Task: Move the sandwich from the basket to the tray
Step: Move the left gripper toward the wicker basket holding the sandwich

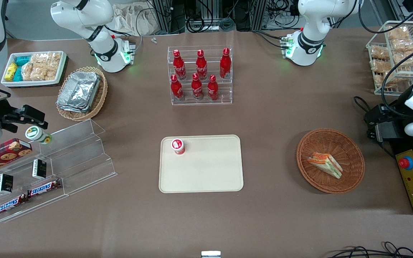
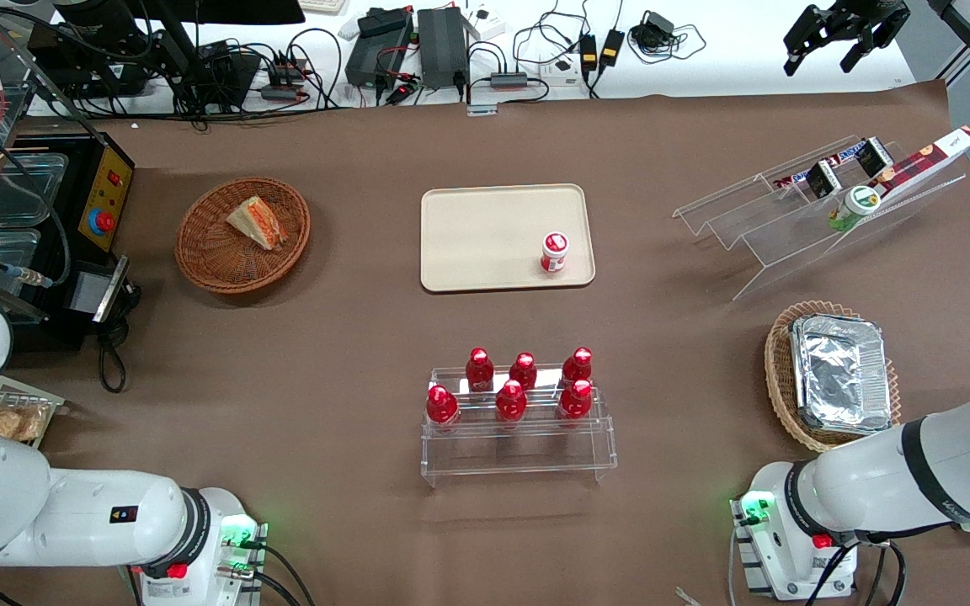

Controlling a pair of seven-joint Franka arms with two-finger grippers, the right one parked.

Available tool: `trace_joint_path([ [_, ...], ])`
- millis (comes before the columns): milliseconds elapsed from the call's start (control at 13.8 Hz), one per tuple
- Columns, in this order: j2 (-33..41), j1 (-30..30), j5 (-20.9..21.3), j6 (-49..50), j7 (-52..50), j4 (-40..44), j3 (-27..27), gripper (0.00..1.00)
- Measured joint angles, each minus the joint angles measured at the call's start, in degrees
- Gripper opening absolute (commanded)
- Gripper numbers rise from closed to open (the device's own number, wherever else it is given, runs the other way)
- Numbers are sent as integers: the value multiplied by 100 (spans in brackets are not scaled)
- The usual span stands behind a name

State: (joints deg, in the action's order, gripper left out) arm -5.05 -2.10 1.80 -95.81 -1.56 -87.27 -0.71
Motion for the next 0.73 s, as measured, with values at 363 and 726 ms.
trace_joint_path([
  [363,-18,0,0,-26,0,-392,13,100],
  [726,-36,105,-102,-1340,-37,-1571,97,100],
])
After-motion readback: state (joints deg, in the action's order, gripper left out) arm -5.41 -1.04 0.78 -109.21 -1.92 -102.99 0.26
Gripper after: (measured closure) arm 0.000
